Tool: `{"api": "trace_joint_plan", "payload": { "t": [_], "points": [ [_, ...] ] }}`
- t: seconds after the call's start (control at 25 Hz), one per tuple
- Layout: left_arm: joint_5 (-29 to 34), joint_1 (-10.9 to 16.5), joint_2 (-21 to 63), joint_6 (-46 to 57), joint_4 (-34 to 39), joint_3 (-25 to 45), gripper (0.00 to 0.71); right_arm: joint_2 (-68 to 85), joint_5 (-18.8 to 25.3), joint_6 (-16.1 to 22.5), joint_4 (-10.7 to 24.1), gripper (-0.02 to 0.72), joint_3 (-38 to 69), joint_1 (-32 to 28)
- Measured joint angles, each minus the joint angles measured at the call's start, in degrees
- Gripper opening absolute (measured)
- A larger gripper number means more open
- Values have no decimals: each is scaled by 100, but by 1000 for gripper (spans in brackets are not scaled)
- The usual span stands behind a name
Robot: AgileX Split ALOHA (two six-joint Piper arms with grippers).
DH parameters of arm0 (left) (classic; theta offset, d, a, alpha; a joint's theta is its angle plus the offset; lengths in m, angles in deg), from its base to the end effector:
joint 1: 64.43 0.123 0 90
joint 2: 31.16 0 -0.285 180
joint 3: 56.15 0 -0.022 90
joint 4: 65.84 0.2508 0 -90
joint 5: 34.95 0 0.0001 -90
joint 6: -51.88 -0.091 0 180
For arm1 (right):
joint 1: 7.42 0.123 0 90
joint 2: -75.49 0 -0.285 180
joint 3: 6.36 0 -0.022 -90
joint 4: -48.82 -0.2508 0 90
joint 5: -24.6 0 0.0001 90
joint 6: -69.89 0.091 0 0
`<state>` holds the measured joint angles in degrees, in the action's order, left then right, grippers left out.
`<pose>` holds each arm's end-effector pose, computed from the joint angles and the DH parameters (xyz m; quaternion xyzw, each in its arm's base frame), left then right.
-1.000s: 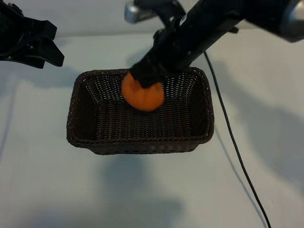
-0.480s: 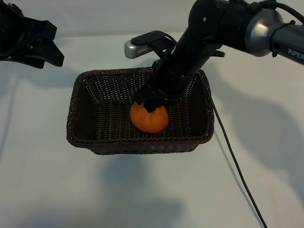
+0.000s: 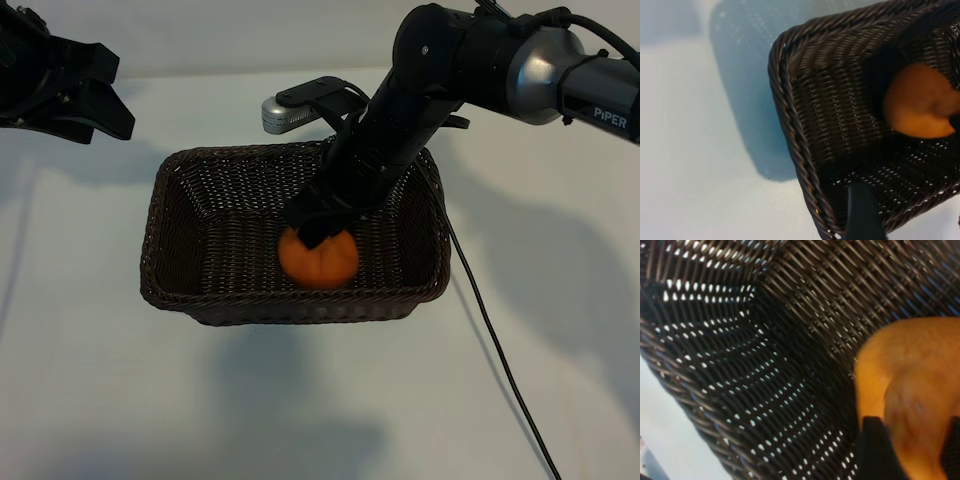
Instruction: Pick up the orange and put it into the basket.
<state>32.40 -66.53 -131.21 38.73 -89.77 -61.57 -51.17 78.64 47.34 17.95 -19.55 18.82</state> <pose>0.3287 -0.0462 0.3259 0.0797 0.9641 -0.1858 0.1719 0.3714 0.2252 0.1926 -0.2756 0.9272 0.2344 0.0974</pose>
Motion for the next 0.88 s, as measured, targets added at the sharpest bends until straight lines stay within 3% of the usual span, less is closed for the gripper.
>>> {"api": "trace_joint_plan", "payload": {
  "t": [0.12, 0.24, 0.6, 0.88],
  "points": [
    [0, 0, 0, -1, 0, 0, 486, 0, 106, 7, -13, 499, 0, 0],
    [0, 0, 0, -1, 0, 0, 486, 0, 201, 45, -13, 543, 0, 0],
    [0, 0, 0, -5, 5, 0, 486, 254, 595, 66, 40, 534, -165, 0],
    [0, 0, 0, -5, 5, 0, 487, 804, 936, 107, 400, 531, -446, 0]
  ]
}}
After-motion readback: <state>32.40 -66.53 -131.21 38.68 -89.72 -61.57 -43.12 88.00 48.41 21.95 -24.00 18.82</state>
